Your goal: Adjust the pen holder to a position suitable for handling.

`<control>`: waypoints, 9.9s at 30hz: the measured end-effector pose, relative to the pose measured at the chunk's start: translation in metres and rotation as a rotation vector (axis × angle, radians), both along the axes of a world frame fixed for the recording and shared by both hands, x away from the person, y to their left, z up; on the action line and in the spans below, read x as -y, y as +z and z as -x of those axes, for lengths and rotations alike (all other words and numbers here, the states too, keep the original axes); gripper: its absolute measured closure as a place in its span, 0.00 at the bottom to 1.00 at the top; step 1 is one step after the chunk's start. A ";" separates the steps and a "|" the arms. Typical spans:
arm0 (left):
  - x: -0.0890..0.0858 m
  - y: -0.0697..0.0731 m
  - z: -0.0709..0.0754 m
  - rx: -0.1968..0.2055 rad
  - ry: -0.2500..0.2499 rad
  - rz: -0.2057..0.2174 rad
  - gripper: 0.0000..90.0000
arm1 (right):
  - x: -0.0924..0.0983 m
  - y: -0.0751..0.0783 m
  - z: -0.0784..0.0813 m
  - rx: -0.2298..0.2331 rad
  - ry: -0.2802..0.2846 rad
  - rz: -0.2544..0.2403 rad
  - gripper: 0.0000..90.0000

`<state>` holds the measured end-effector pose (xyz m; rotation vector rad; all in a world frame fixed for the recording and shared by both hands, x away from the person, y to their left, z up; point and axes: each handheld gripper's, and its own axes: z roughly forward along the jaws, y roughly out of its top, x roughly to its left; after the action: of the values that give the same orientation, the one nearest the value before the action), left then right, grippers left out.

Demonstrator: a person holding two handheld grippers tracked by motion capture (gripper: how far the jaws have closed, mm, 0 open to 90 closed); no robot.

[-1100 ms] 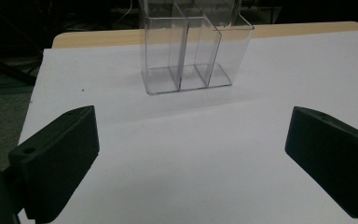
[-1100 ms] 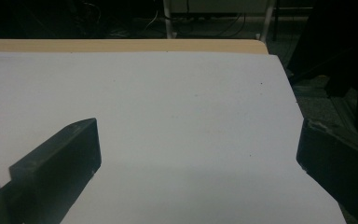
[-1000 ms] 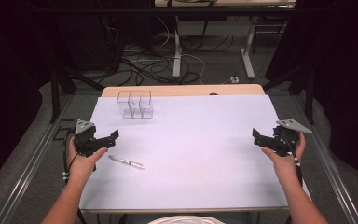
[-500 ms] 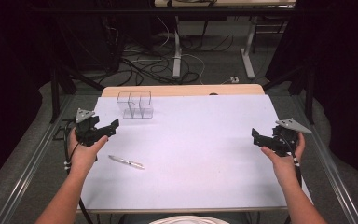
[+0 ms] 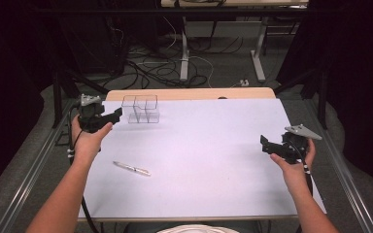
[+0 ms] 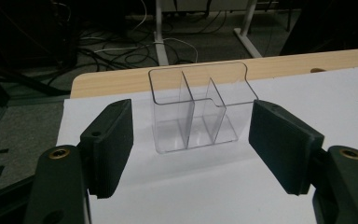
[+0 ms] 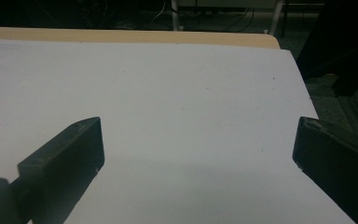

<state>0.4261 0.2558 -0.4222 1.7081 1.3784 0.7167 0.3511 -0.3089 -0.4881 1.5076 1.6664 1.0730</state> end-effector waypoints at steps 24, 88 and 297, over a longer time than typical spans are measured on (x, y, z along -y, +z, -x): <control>0.007 0.013 -0.052 -0.036 0.036 -0.013 0.46 | -0.001 -0.004 0.000 -0.014 0.004 -0.003 0.05; 0.011 -0.048 -0.119 -0.261 0.126 -0.045 0.96 | -0.001 -0.012 -0.005 -0.035 0.025 -0.008 0.05; 0.085 -0.043 0.032 -0.129 -0.255 0.055 0.59 | -0.012 -0.011 -0.003 -0.038 0.082 0.019 0.06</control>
<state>0.3936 0.1710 -0.4657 1.8705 1.2234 0.4283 0.3540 -0.2965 -0.4996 1.4668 1.7734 1.0744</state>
